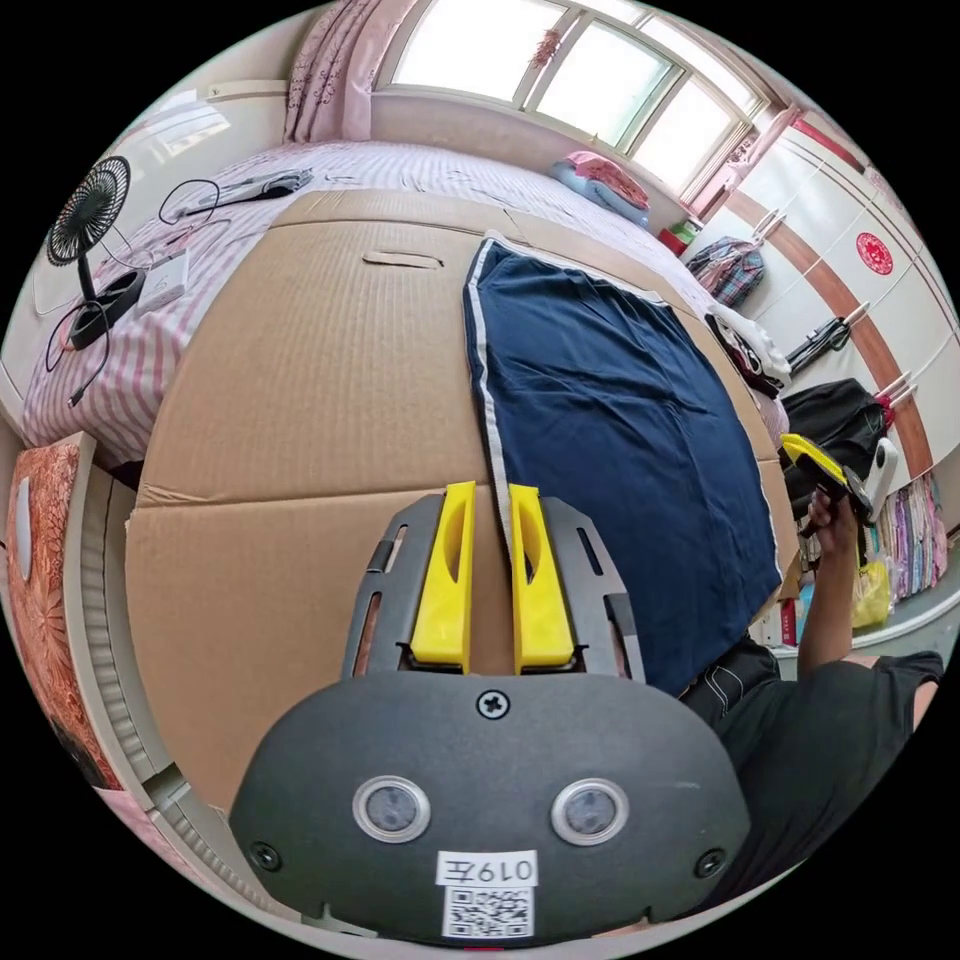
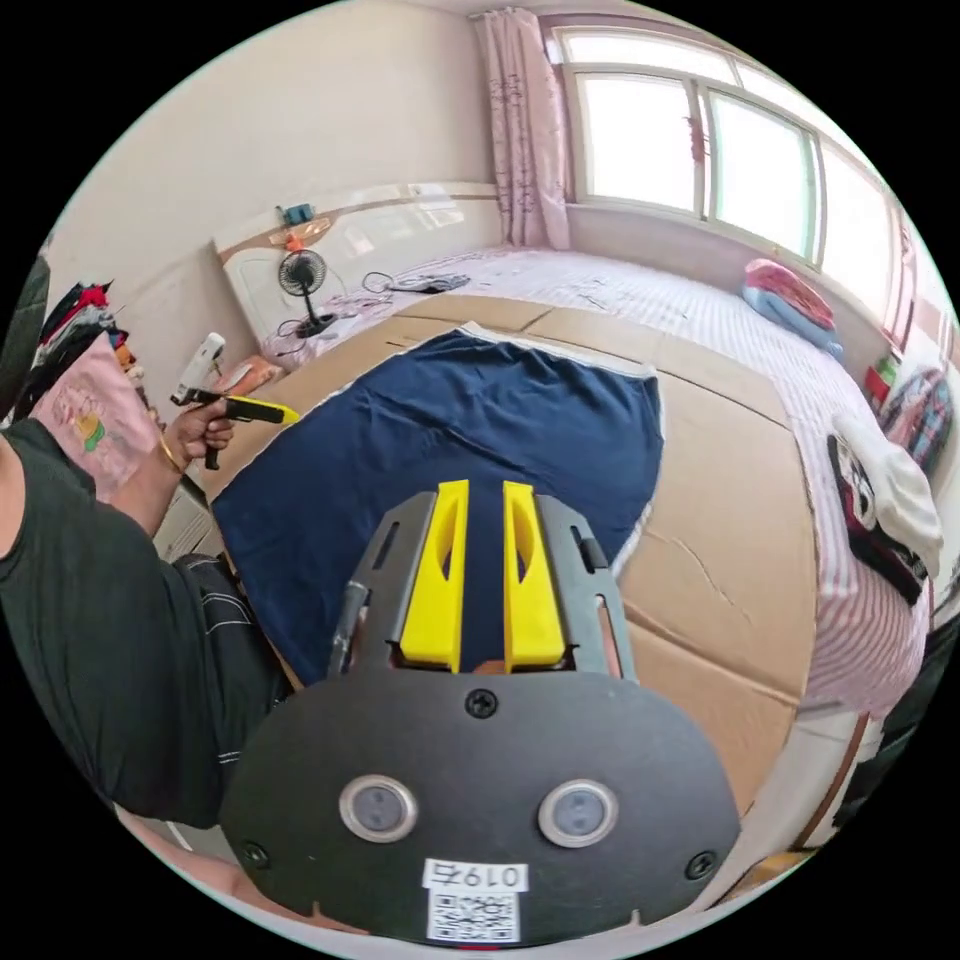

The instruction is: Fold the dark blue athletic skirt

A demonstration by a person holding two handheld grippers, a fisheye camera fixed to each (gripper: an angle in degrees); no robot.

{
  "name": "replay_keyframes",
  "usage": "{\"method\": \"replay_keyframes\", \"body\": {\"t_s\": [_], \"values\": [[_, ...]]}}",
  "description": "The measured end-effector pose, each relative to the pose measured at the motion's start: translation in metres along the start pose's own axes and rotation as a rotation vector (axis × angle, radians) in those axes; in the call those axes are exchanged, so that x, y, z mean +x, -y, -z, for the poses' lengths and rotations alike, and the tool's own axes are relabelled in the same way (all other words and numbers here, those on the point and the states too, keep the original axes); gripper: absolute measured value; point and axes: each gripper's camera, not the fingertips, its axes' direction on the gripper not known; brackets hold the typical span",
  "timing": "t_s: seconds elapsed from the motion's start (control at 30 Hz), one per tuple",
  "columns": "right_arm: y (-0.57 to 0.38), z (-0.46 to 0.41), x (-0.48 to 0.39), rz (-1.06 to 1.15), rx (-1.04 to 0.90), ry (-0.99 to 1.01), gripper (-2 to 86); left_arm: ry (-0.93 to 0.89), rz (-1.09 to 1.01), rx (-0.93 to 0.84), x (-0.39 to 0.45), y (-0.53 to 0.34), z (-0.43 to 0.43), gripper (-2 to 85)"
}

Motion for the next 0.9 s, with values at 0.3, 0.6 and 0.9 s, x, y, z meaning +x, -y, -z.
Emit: {"method": "replay_keyframes", "body": {"t_s": [0.3, 0.6, 0.9], "values": [[0.238, -0.187, -0.066, 0.624, -0.141, 0.261, 1.8, 0.046, -0.056, 0.031, -0.005, -0.022, -0.063, 1.4], [0.382, -0.375, -0.166, 1.013, -0.539, 0.313, 5.6, 0.017, -0.074, 0.019, -0.009, -0.018, -0.121, 5.3], [0.401, -0.448, -0.240, 1.259, -0.702, 0.190, 6.0, -0.048, -0.076, -0.014, -0.025, -0.011, -0.191, 2.9]]}}
